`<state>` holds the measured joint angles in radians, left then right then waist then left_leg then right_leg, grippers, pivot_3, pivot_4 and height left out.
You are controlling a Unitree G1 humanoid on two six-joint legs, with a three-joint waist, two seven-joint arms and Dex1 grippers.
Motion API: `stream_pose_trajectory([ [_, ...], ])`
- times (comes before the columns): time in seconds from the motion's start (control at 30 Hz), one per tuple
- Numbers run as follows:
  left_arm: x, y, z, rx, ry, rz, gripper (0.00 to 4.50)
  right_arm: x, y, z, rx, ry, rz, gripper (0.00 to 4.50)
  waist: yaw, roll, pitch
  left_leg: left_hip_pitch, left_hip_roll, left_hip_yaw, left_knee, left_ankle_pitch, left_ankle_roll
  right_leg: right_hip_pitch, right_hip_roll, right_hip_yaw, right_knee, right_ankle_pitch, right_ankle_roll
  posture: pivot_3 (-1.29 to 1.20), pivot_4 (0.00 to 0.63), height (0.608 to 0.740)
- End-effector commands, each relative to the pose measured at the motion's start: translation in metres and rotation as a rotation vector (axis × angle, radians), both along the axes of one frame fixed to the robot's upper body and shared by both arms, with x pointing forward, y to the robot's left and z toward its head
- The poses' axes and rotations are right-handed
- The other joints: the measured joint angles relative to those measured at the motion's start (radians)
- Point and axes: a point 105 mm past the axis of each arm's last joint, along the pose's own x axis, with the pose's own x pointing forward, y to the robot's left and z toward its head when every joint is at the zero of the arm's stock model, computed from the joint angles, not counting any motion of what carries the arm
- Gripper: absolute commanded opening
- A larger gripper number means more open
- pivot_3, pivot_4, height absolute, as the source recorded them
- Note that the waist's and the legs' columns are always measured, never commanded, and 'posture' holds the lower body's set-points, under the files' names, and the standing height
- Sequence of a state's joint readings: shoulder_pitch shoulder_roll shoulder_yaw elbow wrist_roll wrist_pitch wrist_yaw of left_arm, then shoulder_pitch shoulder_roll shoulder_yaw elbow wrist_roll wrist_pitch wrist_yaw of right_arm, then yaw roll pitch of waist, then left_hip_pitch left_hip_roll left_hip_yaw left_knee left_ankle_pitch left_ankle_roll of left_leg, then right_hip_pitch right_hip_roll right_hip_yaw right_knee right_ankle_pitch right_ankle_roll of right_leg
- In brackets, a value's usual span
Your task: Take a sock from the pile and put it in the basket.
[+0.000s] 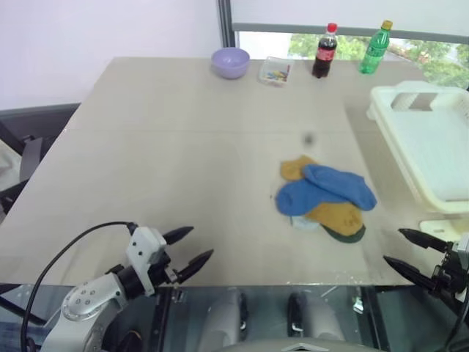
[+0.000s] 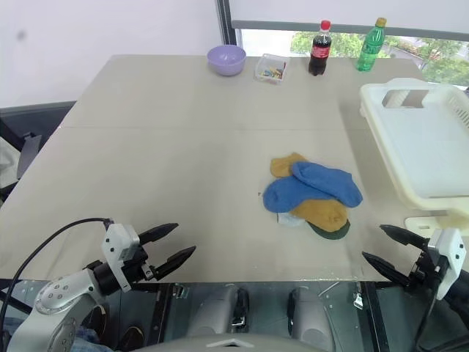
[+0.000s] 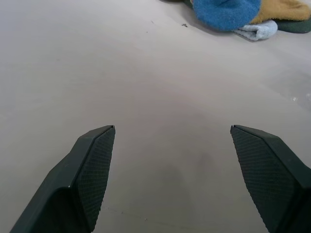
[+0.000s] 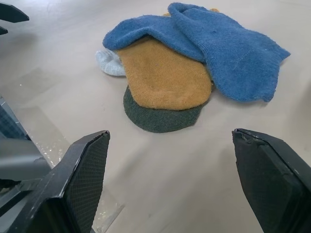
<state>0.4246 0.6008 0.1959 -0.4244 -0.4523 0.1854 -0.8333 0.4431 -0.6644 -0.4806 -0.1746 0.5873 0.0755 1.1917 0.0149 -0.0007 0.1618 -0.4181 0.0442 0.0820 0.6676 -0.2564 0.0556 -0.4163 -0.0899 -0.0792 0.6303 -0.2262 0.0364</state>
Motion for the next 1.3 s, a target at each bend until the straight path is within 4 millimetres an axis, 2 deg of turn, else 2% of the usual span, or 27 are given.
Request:
stream_pose_trajectory([
  [0.03, 0.000, 0.002, 0.013, 0.004, -0.049, -0.022, 4.10, 0.001, -0.006, 0.008, -0.015, -0.037, 0.017, 4.12, 0.000, 0.000, 0.000, 0.000, 0.000, 0.000, 0.000, 0.000, 0.000, 0.000, 0.000, 0.000, 0.000, 0.000, 0.000, 0.00, 0.150, 0.733],
  [0.23, 0.003, 0.005, 0.017, -0.003, -0.066, -0.015, 4.10, 0.009, -0.005, 0.007, -0.024, -0.048, 0.044, 4.12, 0.000, 0.000, 0.000, 0.000, 0.000, 0.000, 0.000, 0.000, 0.000, 0.000, 0.001, 0.000, 0.000, 0.000, 0.000, 0.00, 0.150, 0.733],
  [0.73, 0.003, -0.004, 0.019, -0.002, -0.085, -0.015, 4.10, 0.021, -0.013, 0.008, -0.052, -0.057, 0.075, 4.12, 0.000, 0.000, 0.000, 0.001, -0.001, 0.001, 0.000, 0.002, 0.005, 0.001, 0.003, 0.000, 0.000, 0.000, 0.000, 0.00, 0.150, 0.733],
  [0.9, 0.001, -0.010, 0.025, -0.040, -0.084, -0.047, 4.10, 0.037, -0.015, 0.012, -0.098, -0.055, 0.048, 4.12, 0.000, 0.000, 0.000, 0.001, -0.002, 0.002, 0.001, 0.003, 0.005, 0.002, 0.003, 0.001, 0.000, 0.001, -0.001, 0.00, 0.150, 0.733],
  [0.97, 0.000, -0.013, 0.032, -0.075, -0.064, -0.089, 4.10, 0.047, -0.002, 0.030, -0.074, -0.109, 0.078, 4.12, -0.002, 0.000, 0.000, 0.002, -0.002, 0.002, 0.001, 0.003, 0.005, 0.002, 0.003, 0.001, 0.001, 0.001, -0.001, 0.00, 0.150, 0.733],
  [1.03, -0.002, -0.014, 0.059, -0.194, -0.119, -0.180, 4.10, 0.063, 0.028, 0.057, -0.040, -0.206, 0.122, 4.12, -0.004, 0.001, 0.000, 0.002, -0.001, 0.002, 0.001, 0.003, 0.005, 0.001, 0.003, 0.002, 0.003, 0.001, 0.000, 0.00, 0.150, 0.733],
  [1.1, -0.002, -0.012, 0.068, -0.216, -0.128, -0.225, 4.10, 0.077, 0.046, 0.071, -0.040, -0.253, 0.131, 4.12, -0.010, 0.001, 0.001, 0.002, 0.001, 0.004, 0.002, 0.003, 0.005, -0.001, 0.002, 0.005, 0.007, 0.000, 0.000, 0.00, 0.150, 0.733],
  [1.2, -0.004, -0.013, 0.065, -0.149, -0.094, -0.301, 4.10, 0.102, 0.059, 0.070, -0.113, -0.219, 0.059, 4.12, -0.005, 0.002, 0.001, 0.004, 0.001, 0.004, 0.003, 0.003, 0.004, -0.002, 0.004, 0.005, 0.010, 0.000, 0.000, 0.00, 0.150, 0.733],
  [1.3, -0.004, -0.009, 0.071, -0.124, -0.083, -0.349, 4.10, 0.126, 0.074, 0.058, -0.223, -0.142, 0.006, 4.12, 0.001, 0.001, 0.002, 0.002, -0.001, 0.005, 0.003, 0.003, 0.004, -0.003, 0.005, 0.004, 0.009, 0.001, -0.005, 0.00, 0.150, 0.733],
])
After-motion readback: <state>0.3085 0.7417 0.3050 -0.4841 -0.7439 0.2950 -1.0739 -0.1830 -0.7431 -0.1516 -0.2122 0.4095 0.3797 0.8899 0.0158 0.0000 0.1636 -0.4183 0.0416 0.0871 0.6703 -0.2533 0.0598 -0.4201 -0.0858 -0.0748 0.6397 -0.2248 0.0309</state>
